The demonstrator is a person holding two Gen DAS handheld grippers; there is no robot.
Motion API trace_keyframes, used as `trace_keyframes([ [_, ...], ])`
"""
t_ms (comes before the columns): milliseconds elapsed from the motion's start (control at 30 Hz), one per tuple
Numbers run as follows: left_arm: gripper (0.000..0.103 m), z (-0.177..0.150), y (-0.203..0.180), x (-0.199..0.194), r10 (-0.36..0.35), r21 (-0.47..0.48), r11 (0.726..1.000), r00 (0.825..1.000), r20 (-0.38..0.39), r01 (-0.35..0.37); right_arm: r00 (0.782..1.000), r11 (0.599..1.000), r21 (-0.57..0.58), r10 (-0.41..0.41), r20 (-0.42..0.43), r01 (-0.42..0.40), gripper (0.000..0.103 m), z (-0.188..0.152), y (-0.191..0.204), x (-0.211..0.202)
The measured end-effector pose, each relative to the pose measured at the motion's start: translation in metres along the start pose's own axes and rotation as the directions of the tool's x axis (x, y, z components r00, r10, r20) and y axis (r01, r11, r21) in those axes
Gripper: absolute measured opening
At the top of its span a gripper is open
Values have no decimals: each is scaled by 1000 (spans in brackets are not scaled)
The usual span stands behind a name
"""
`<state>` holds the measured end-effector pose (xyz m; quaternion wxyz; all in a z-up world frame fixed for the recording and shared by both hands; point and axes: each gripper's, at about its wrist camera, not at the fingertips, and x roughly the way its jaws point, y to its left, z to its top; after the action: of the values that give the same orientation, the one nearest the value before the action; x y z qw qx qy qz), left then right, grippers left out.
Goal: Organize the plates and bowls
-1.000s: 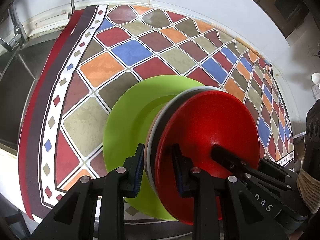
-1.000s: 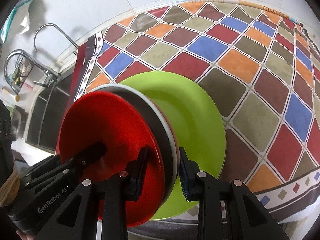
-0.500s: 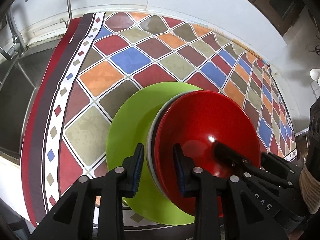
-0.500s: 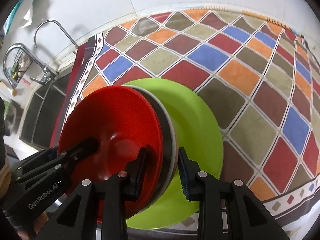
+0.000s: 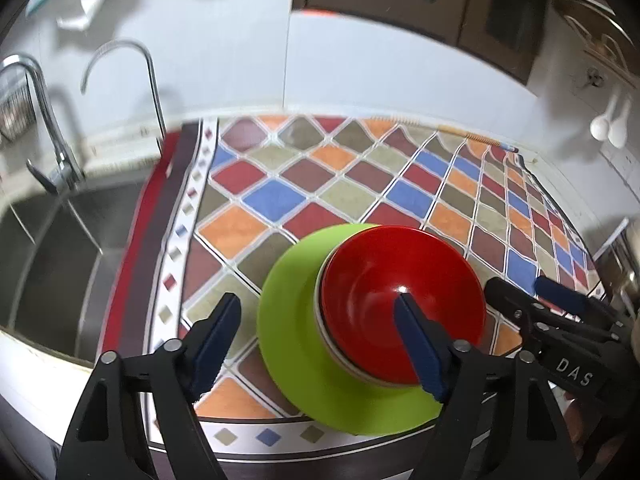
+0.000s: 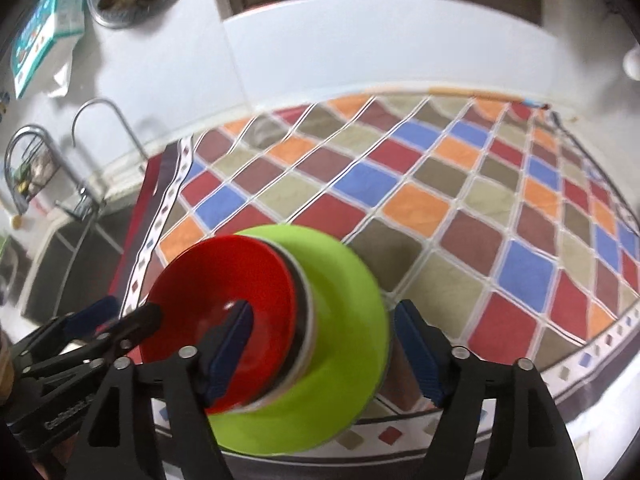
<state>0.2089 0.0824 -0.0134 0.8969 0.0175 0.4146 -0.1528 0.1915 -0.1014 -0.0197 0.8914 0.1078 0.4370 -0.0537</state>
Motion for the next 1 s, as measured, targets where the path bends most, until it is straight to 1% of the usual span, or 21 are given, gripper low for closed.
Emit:
trace_keyframes([
  [67, 84, -6, -4, -11, 19, 19, 1000, 999, 33, -19, 999, 1000, 5, -20, 31, 20, 79, -6, -3, -11],
  [133, 90, -13, -7, -22, 26, 29, 999, 998, 64, -28, 997, 999, 1, -43, 65, 43, 81, -14, -6, -22],
  [267, 95, -26, -13, -40, 44, 52, 997, 994, 103, -50, 989, 997, -24, -71, 131, 74, 85, -31, -7, -43],
  [467, 99, -51, -24, -70, 94, 34, 994, 984, 149, -100, 973, 991, -77, -91, 210, 109, 88, -55, -9, -77],
  [500, 101, -56, -27, -76, 97, 27, 994, 984, 151, -102, 971, 990, -84, -92, 221, 113, 88, -59, -10, -82],
  [600, 102, -71, -37, -91, 93, 17, 995, 985, 145, -96, 968, 990, -102, -74, 241, 102, 88, -71, -16, -99],
  [733, 103, -88, -50, -109, 111, -1, 994, 982, 153, -113, 960, 986, -136, -57, 275, 97, 88, -87, -24, -122],
  [867, 103, -107, -62, -132, 145, -14, 989, 972, 185, -145, 957, 984, -157, -35, 287, 84, 88, -103, -35, -143],
  [1000, 103, -119, -71, -150, 155, -11, 988, 968, 197, -156, 956, 984, -166, -16, 293, 68, 88, -119, -44, -161],
])
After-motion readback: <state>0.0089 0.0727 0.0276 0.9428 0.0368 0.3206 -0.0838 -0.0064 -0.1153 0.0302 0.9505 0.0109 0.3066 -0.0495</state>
